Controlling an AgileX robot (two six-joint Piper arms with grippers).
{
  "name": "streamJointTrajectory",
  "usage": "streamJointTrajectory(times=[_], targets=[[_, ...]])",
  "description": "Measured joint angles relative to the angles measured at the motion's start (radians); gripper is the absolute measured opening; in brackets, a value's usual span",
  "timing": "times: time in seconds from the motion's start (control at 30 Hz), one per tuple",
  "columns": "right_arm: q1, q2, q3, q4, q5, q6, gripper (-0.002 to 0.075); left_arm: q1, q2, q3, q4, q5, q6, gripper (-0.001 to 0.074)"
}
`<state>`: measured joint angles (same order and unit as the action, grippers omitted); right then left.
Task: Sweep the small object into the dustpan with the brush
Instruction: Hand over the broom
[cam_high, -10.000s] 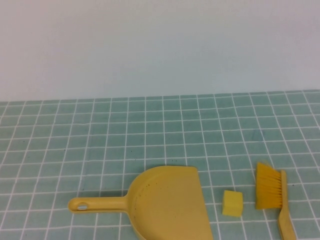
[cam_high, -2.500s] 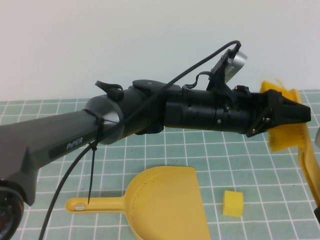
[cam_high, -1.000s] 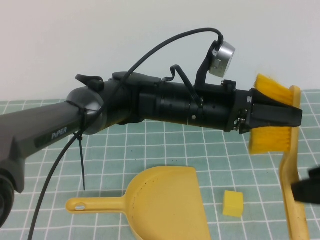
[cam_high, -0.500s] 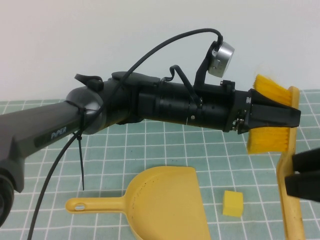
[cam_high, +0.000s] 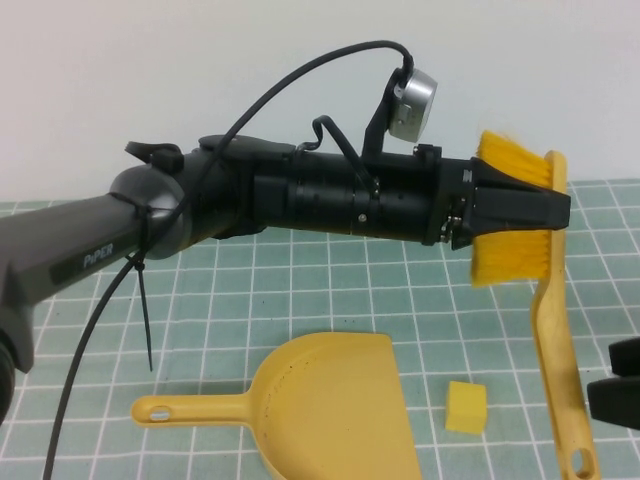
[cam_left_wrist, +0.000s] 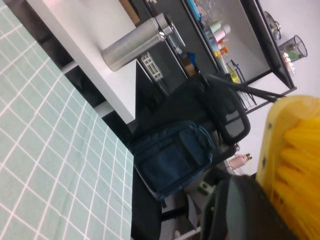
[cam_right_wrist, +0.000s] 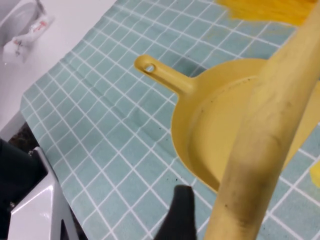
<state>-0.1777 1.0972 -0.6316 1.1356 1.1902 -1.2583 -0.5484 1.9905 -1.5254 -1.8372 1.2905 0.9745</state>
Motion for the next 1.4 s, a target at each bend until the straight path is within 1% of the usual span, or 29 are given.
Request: streamJointTrajectory(times=[0.13,0.4,0.67,0.77,0.87,1.07,1.27,1.33,1.37,1.4], targets=[[-0.004,0.002,0.035,0.0,-0.02,0.011,0.0641,0.0,0.0,-0.021,0.0,-0.005,0.012,0.0],[-0.004,0.002,0.048,-0.002,-0.003,0.063,0.0641,0.0,0.0,-0.054,0.0,-0.012,0.012,0.0],[-0.004,0.002,0.048,0.05,0.0,0.16,0.0642,0.0,0.0,-0.054,0.0,-0.021,0.01,0.0],[-0.002,0.002,0.048,0.053,0.0,0.169,0.0642,0.0,0.0,-0.054,0.0,-0.017,0.01,0.0],[0.023,0.002,0.048,0.053,0.0,0.171,0.0642,0.0,0.0,-0.054,0.0,-0.015,0.01,0.0],[0.109,0.002,0.048,0.049,0.0,0.137,0.0642,0.0,0.0,-0.054,0.0,0.0,0.01,0.0],[0.126,0.002,0.048,0.057,-0.009,0.114,0.0641,0.0,0.0,-0.054,0.0,0.0,-0.008,0.0],[0.127,0.002,0.048,0.057,-0.009,0.108,0.0621,0.0,0.0,-0.054,0.0,0.0,-0.008,0.0],[0.127,0.002,0.048,0.057,-0.012,0.108,0.0598,0.0,0.0,-0.054,0.0,0.0,-0.008,0.0],[0.127,0.002,0.048,0.057,-0.012,0.107,0.0552,0.0,0.0,-0.054,0.0,0.0,-0.008,0.0]])
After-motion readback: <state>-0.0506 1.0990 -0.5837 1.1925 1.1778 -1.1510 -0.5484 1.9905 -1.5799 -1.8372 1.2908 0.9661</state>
